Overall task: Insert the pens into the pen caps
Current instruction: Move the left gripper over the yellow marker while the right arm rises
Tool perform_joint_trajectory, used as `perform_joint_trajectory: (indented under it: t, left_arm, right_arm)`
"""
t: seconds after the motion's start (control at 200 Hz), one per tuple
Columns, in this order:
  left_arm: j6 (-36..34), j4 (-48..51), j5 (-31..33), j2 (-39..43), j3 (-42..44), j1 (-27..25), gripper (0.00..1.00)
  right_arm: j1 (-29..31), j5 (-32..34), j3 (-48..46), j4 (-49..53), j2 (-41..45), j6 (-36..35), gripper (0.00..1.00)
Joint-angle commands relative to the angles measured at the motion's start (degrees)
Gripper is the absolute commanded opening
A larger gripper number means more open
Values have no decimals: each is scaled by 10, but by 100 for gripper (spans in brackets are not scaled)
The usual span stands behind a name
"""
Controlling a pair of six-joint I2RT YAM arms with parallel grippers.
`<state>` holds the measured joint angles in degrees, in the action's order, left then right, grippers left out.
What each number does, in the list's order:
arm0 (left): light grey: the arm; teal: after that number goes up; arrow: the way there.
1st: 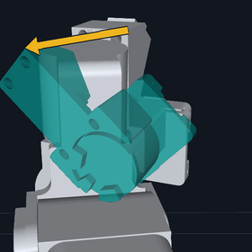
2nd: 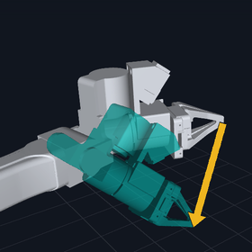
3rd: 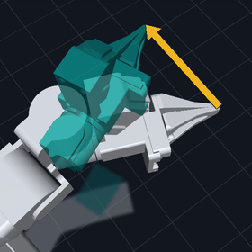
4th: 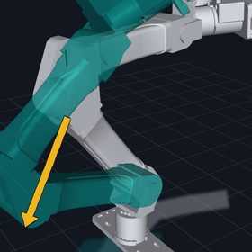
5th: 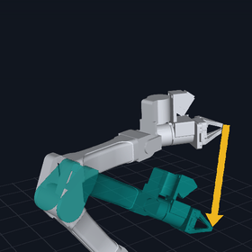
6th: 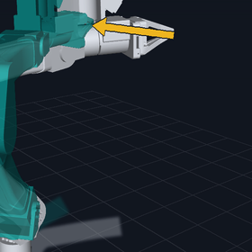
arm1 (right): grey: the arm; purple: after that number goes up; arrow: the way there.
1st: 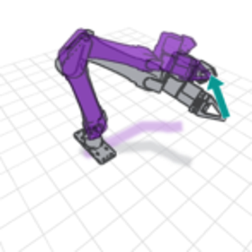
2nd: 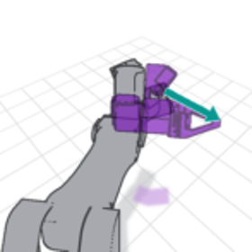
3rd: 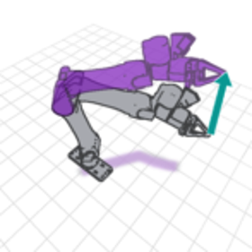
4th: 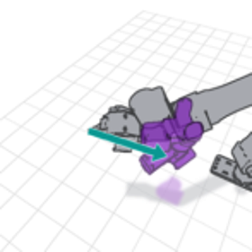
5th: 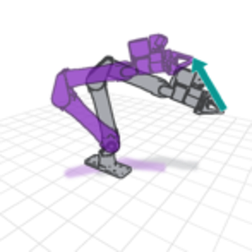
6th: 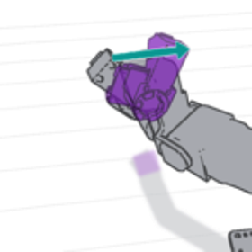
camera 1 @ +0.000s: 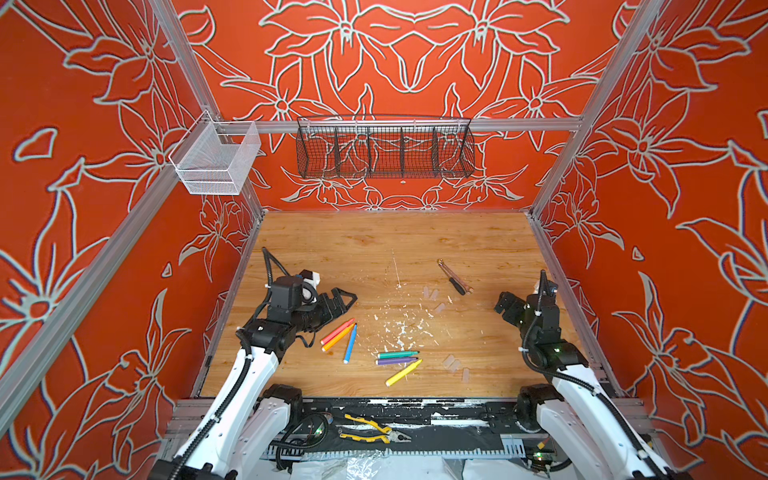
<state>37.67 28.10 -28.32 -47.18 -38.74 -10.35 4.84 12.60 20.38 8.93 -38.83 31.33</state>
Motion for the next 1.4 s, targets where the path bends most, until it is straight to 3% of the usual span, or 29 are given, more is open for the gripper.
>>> perform_joint_trajectory:
  t: [0.0, 0.1, 0.245, 0.63, 0.766, 0.961, 1.396]
  left_arm:
    - [-48, 32, 92, -3, -49, -109, 100]
    - [-58, 42, 160, -21, -60, -214, 96]
    - [-72, 69, 243, -48, -59, -316, 89]
    - [-88, 45, 300, -181, -48, -470, 73]
    - [-91, 46, 309, -244, -65, -509, 68]
    - [-86, 64, 346, -297, -104, -565, 67]
    - [-71, 51, 367, -372, -113, -570, 58]
  right_arm:
    - [3, -3, -8, -19, 6, 1, 96]
    - [4, -6, -6, -21, -1, 0, 95]
    - [5, -12, -1, -21, -13, -2, 93]
    - [6, -15, 5, -22, -30, -3, 91]
    - [7, -14, 10, -23, -42, -3, 90]
    - [11, -7, 18, -25, -61, -4, 89]
    - [28, 9, 36, -22, -95, -7, 87]
